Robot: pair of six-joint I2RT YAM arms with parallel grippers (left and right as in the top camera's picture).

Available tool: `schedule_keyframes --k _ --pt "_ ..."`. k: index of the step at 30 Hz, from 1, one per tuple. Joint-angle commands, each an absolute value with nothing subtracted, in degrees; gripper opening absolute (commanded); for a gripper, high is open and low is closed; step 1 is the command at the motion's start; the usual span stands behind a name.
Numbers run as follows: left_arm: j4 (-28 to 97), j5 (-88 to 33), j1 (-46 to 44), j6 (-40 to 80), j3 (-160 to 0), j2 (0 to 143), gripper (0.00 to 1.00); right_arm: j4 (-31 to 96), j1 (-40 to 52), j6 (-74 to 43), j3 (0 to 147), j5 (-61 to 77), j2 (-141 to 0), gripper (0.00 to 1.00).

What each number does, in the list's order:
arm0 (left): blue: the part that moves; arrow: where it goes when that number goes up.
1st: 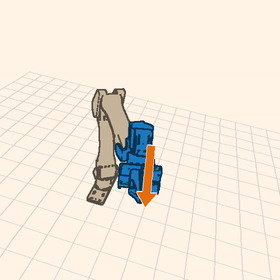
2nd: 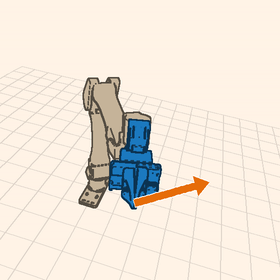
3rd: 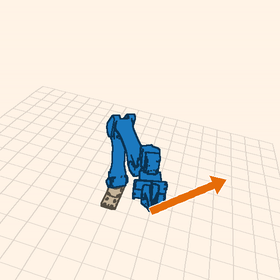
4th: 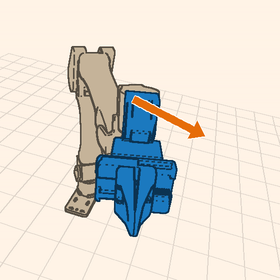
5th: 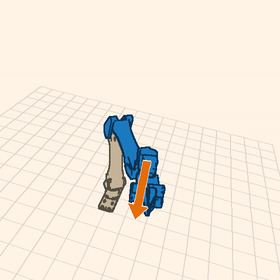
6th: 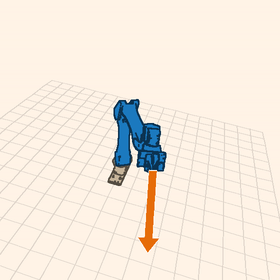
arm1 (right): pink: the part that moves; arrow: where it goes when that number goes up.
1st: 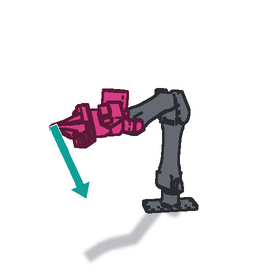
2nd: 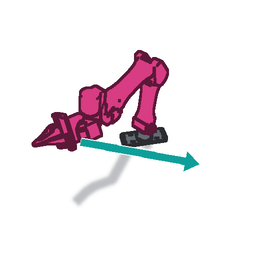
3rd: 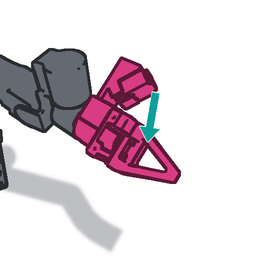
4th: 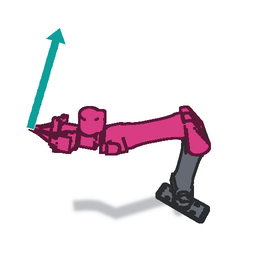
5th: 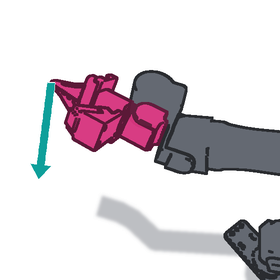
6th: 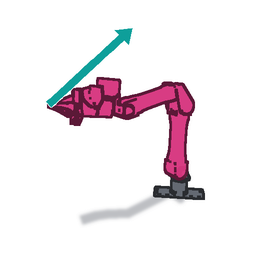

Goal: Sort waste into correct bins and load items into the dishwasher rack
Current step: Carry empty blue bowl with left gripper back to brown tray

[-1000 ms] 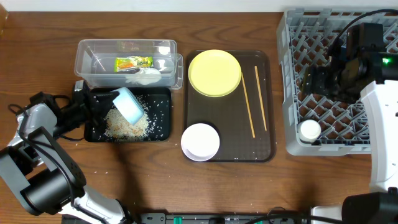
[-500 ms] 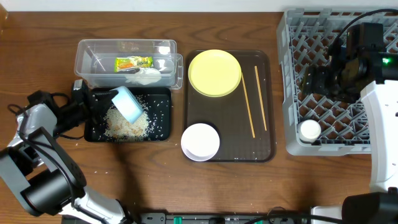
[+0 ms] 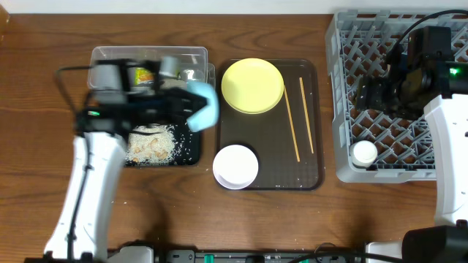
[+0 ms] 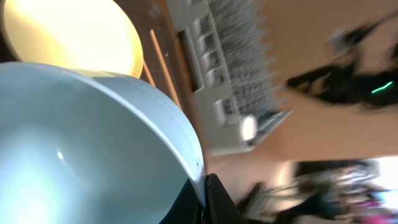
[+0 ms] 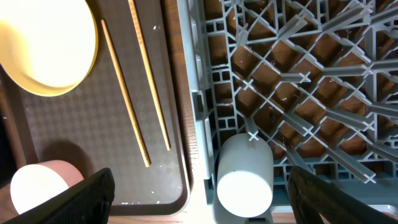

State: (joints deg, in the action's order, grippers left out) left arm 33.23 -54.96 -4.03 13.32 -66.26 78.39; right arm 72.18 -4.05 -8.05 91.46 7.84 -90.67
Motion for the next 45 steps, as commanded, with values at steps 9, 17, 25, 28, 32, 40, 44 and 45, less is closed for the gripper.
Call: schedule_keyframes --k 9,17,25,28,32,40,44,45 --pt "23.6 -11.9 -38.2 4.4 -66.6 87.9 0.06 72.5 -4.1 -7.2 92.1 7.6 -90.3 0.87" --pt "20.6 -9.4 -46.1 3.6 -66.6 97.6 0.06 72.7 -4.1 -7.2 92.1 7.6 -90.3 0.87" --pt "20.4 -9.8 -47.8 3.9 -66.6 101.9 0.1 72.7 -4.1 -7.2 92.1 7.6 -90.3 0.87" --pt "20.4 -10.0 -48.2 3.9 -66.6 101.9 0.29 72.6 -4.1 -7.2 92.1 7.6 -90.3 0.87" --pt "20.4 -10.0 -48.0 3.9 -66.7 101.2 0.4 72.6 -4.1 -7.2 92.1 7.6 -90.3 0.88" --pt "21.8 -10.0 -41.6 14.0 -67.1 89.3 0.5 69.2 -1.7 -7.2 92.0 13.8 -90.5 0.84" --pt "27.0 -10.1 -33.2 18.2 -67.1 80.1 0.5 66.6 3.4 -7.3 92.0 14.0 -91.9 0.83" --pt "28.7 -10.0 -30.8 18.1 -67.1 78.0 0.51 66.0 5.2 -7.2 91.9 13.9 -92.6 0.83"
